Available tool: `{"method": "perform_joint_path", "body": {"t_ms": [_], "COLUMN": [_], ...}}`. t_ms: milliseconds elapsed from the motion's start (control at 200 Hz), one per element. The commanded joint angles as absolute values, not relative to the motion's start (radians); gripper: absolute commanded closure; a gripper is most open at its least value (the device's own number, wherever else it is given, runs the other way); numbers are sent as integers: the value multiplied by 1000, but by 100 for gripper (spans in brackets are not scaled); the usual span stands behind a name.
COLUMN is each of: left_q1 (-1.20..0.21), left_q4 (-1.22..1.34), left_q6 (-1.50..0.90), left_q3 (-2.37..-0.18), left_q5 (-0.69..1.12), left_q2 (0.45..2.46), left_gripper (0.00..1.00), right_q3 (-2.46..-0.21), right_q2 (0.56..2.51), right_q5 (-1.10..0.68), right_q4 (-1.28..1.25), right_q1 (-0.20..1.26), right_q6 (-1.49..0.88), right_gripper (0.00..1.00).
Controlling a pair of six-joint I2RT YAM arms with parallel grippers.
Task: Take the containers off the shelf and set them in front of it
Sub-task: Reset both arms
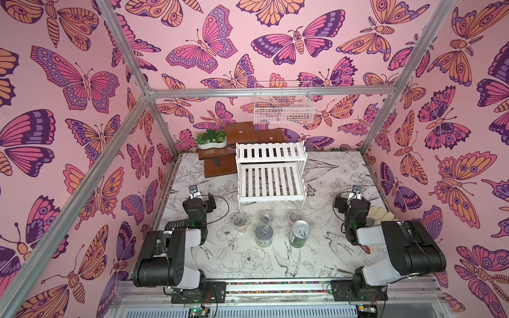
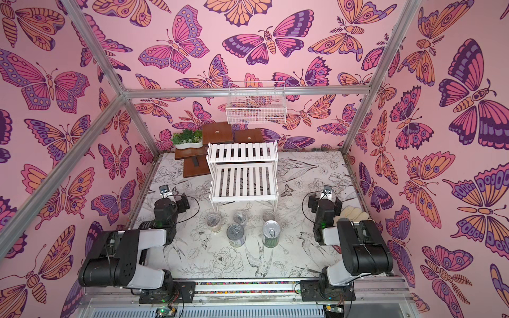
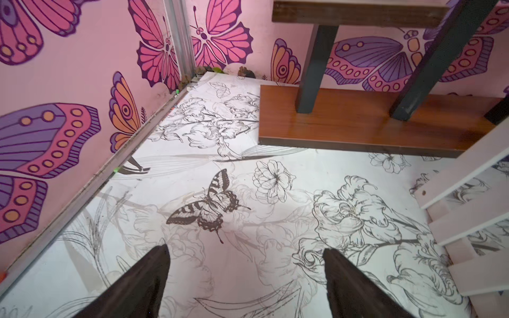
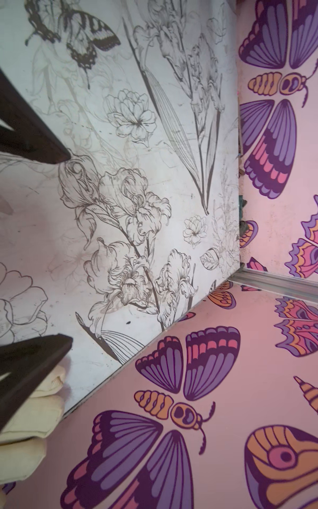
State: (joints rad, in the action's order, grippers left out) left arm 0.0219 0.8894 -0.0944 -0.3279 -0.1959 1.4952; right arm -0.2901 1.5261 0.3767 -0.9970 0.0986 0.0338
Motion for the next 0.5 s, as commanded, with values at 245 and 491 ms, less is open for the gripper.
{"method": "perform_joint_path", "body": {"t_ms": [245,491], "left_q1": [34,32], "left_q4": [914,914], "left_q6": [-132,-128], "left_q3": [-356,-358], "left_q5": [-228,-230], "left_q2": [1533,1535], "left_gripper": [2,0], "right_q3": [-328,-334], "right_q2": [1504,1503], "right_q5": [401,379], "right_q4": [-949,-933], "right_q1": [92,83], "right_q6": [13,11], "right_gripper": [1,1]}}
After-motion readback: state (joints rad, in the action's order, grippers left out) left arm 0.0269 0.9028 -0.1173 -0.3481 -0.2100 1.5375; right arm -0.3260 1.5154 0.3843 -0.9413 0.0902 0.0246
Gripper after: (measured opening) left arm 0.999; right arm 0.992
